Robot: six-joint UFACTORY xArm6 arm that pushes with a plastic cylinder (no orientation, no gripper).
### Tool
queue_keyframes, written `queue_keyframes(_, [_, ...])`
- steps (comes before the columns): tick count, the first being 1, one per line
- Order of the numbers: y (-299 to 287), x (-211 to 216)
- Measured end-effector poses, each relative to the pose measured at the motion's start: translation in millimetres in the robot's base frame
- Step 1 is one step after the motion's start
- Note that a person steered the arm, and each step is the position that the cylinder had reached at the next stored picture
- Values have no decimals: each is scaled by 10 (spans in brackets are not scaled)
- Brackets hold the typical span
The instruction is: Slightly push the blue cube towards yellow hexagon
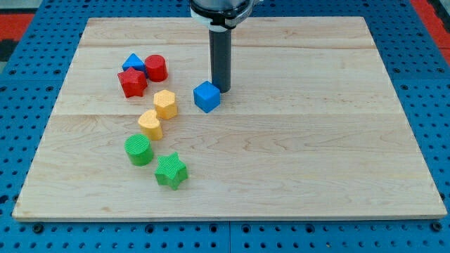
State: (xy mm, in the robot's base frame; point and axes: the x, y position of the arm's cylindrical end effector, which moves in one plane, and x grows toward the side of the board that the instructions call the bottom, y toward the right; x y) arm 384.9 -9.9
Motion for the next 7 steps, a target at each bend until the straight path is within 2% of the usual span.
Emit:
queue_keyframes(2, [-152, 331])
queue_keyframes(3, [109, 532])
queue_keyframes(4, [130, 745])
queue_keyframes(5, [-237, 905])
queue_keyframes(7, [-440, 912])
